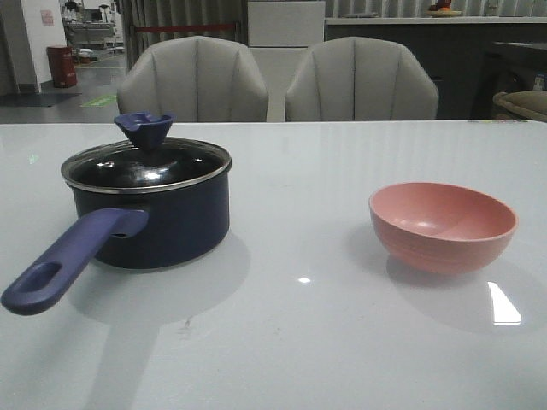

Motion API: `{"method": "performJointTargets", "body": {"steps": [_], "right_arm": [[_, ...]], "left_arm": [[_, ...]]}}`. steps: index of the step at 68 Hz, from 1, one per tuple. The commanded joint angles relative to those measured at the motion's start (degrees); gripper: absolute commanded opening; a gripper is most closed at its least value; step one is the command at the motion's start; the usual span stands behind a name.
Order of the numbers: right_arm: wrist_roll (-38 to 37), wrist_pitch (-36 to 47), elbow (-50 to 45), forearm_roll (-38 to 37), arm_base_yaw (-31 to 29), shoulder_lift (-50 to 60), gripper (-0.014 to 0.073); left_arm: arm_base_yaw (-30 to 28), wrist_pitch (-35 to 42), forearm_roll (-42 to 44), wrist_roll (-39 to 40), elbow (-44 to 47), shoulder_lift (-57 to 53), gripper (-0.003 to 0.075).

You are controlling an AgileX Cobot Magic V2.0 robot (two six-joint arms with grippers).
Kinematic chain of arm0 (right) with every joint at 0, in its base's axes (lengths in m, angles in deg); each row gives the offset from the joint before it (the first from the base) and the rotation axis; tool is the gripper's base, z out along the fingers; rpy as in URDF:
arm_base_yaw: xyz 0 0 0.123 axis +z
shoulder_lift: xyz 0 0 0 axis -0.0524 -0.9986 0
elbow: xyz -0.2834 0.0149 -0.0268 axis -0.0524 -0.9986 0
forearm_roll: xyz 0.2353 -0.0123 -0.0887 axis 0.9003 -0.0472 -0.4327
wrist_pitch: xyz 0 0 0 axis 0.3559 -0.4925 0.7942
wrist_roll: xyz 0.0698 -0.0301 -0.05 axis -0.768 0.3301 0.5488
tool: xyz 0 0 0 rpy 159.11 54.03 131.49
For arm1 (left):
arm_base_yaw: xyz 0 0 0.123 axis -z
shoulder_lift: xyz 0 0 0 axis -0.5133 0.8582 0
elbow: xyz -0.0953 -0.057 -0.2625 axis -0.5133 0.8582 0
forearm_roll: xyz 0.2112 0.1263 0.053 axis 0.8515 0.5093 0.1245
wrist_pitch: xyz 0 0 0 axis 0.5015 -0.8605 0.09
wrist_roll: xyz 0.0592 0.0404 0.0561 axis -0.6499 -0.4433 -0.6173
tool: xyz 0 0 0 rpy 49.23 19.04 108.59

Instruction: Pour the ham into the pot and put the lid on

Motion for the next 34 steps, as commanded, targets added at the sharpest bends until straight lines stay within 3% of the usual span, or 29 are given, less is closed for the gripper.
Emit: {"method": "performJointTargets", "body": {"steps": [1, 12, 34], "right_arm": [[0.7, 4.9, 1.5, 0.4, 0.0, -0.6, 0.016], [0.7, 4.9, 1.5, 0.4, 0.0, -0.6, 0.016], [0.7, 4.9, 1.5, 0.4, 0.0, -0.6, 0.016]], "left_arm": [[-0.1, 9.4, -0.1, 1.3, 0.5, -1.0, 0.0113], [-0.1, 17.2, 0.0, 4.9, 4.2, -1.0, 0.0113], [-3.8, 15.8, 0.0, 9.0, 4.0, -1.0, 0.0113]]}}
